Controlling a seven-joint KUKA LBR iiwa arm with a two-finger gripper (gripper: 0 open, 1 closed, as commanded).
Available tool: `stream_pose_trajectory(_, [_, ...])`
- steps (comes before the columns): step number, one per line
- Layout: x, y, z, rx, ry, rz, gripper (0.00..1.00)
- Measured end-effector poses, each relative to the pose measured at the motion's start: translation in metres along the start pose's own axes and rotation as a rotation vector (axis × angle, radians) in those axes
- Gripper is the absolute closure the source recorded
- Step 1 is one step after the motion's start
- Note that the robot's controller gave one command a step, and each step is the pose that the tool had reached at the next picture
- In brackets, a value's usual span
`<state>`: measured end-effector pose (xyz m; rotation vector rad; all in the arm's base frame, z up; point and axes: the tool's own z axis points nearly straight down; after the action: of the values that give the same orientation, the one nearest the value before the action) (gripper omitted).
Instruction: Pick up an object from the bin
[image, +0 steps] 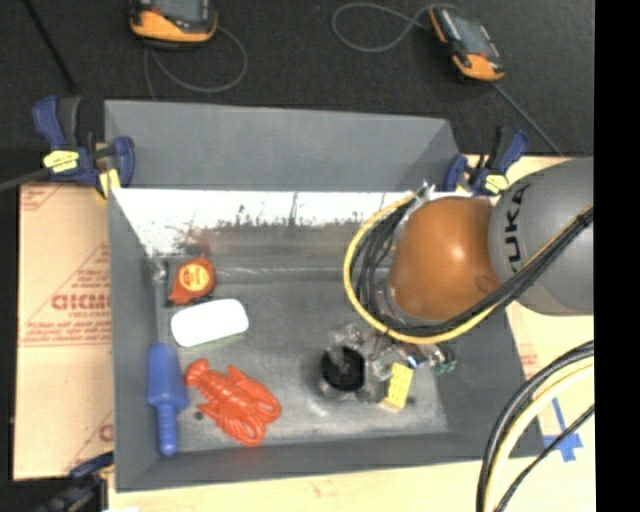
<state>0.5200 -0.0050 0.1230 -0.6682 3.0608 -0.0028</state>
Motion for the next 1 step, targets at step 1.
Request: stream_pose_trajectory(1, [-0.0183,-0.0003,0.0292,-0.004,0.008,-0.057,1.00])
